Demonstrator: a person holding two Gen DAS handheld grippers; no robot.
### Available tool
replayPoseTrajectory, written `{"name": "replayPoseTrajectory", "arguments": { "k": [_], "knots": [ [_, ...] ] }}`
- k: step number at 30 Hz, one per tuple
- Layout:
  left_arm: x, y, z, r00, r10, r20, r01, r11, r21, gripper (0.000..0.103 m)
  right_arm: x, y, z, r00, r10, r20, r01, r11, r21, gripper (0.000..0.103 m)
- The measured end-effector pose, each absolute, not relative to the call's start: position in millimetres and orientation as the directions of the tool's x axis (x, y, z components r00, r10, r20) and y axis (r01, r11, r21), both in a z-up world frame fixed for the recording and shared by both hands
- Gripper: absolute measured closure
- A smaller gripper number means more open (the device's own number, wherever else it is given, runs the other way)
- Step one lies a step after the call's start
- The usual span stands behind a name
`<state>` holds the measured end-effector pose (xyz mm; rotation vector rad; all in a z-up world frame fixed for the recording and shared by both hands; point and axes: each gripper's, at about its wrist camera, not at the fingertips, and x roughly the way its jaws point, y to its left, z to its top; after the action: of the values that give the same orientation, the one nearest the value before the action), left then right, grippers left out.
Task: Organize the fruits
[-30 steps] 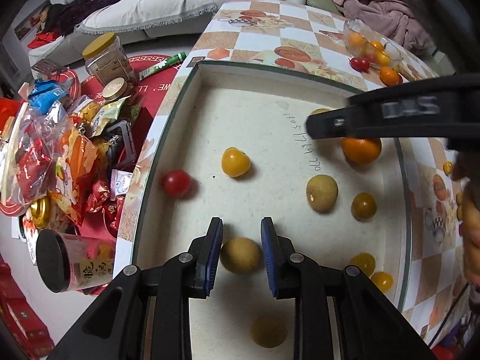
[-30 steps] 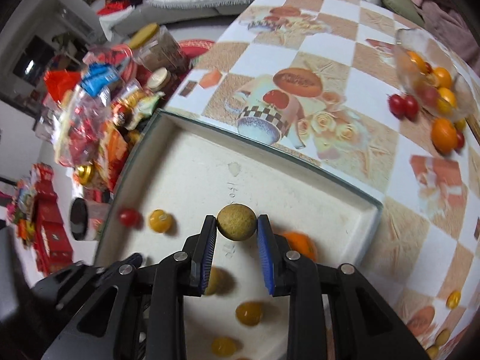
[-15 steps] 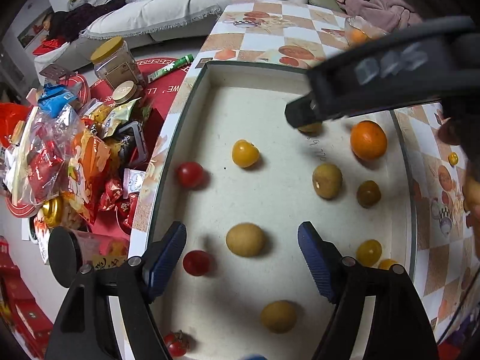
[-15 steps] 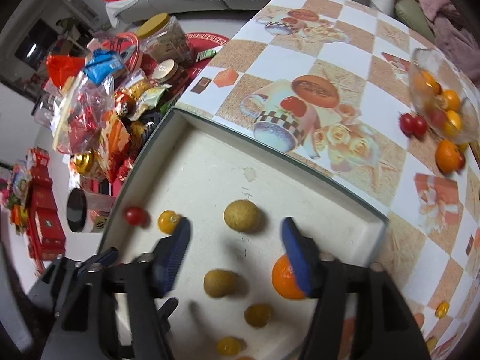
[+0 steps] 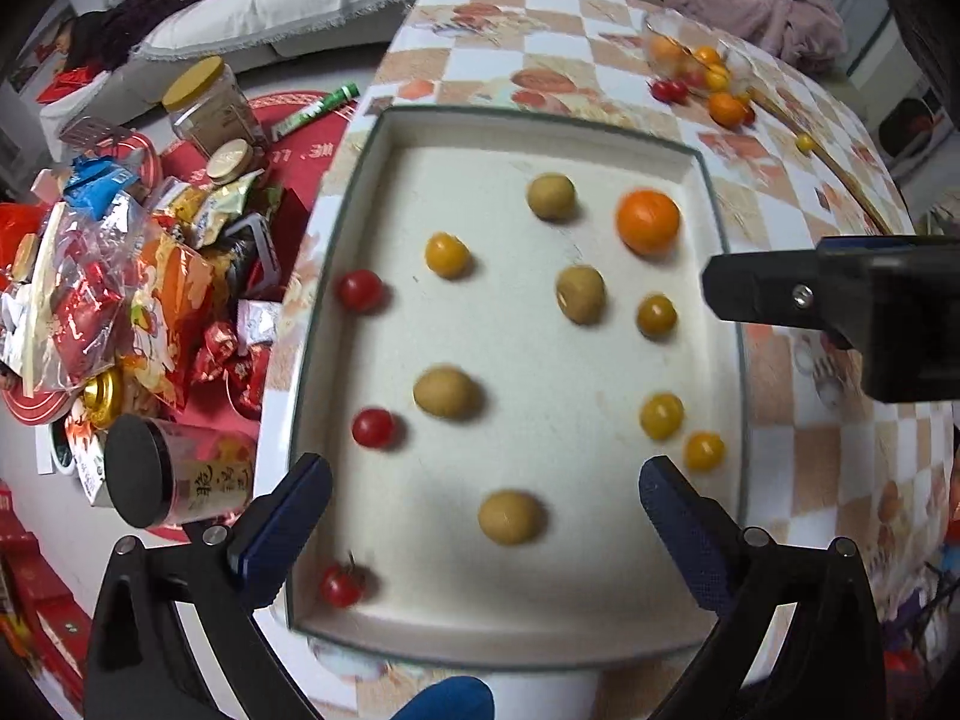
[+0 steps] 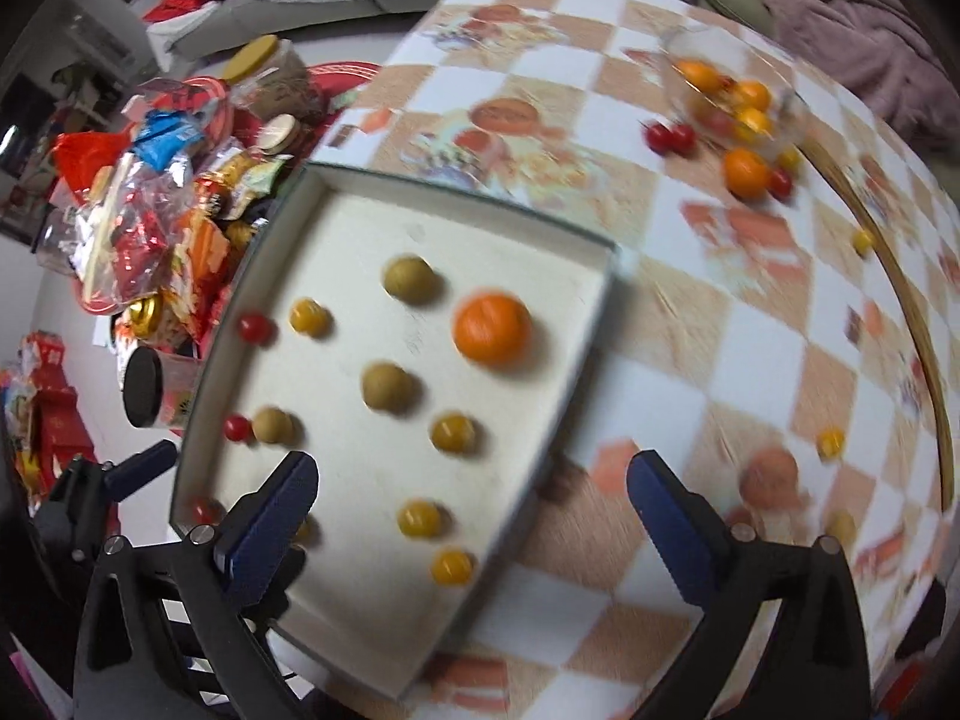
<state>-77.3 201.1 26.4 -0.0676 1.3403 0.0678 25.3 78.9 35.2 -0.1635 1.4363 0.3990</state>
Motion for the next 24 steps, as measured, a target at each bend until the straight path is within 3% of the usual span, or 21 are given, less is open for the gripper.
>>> {"name": "replayPoseTrajectory", "arguments": {
  "k": [24],
  "knots": [
    [-119,172,70,0.179,0.107,-0.978,0.079,0.989,0.123,0.0,-33,61,79,0.037,0.071,-0.997,-0.378,0.924,0.051,0.0]
  ]
}}
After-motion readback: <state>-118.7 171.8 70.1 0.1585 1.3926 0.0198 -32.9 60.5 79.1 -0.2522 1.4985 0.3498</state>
